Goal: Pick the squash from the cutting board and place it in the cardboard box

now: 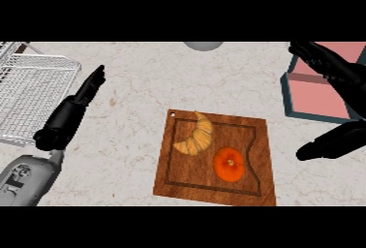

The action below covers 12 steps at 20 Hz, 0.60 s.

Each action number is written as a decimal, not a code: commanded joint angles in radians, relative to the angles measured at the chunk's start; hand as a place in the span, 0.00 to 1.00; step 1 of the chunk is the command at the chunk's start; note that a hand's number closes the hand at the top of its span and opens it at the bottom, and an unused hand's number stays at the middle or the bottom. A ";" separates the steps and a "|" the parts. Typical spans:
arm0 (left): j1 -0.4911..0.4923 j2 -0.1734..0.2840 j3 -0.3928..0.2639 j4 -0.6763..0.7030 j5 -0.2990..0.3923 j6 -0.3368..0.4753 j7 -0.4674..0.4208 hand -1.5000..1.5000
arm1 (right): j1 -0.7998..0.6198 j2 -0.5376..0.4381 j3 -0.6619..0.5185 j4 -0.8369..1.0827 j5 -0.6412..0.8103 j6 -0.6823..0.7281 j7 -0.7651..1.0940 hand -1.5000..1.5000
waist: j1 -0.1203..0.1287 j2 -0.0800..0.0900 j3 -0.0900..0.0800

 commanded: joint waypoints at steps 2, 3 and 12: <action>0.010 0.011 -0.008 -0.014 0.001 -0.045 0.000 0.50 | -0.108 -0.093 0.007 0.098 0.136 0.150 -0.243 0.00 | 0.017 0.001 0.000; 0.034 0.011 -0.012 -0.030 0.001 -0.048 -0.001 0.50 | -0.046 -0.078 0.046 0.075 0.217 0.131 -0.332 0.00 | 0.007 -0.002 0.001; 0.090 0.013 0.007 -0.066 -0.009 -0.051 -0.001 0.50 | -0.133 -0.199 0.225 -0.108 0.508 0.199 -0.213 0.00 | -0.007 -0.015 -0.003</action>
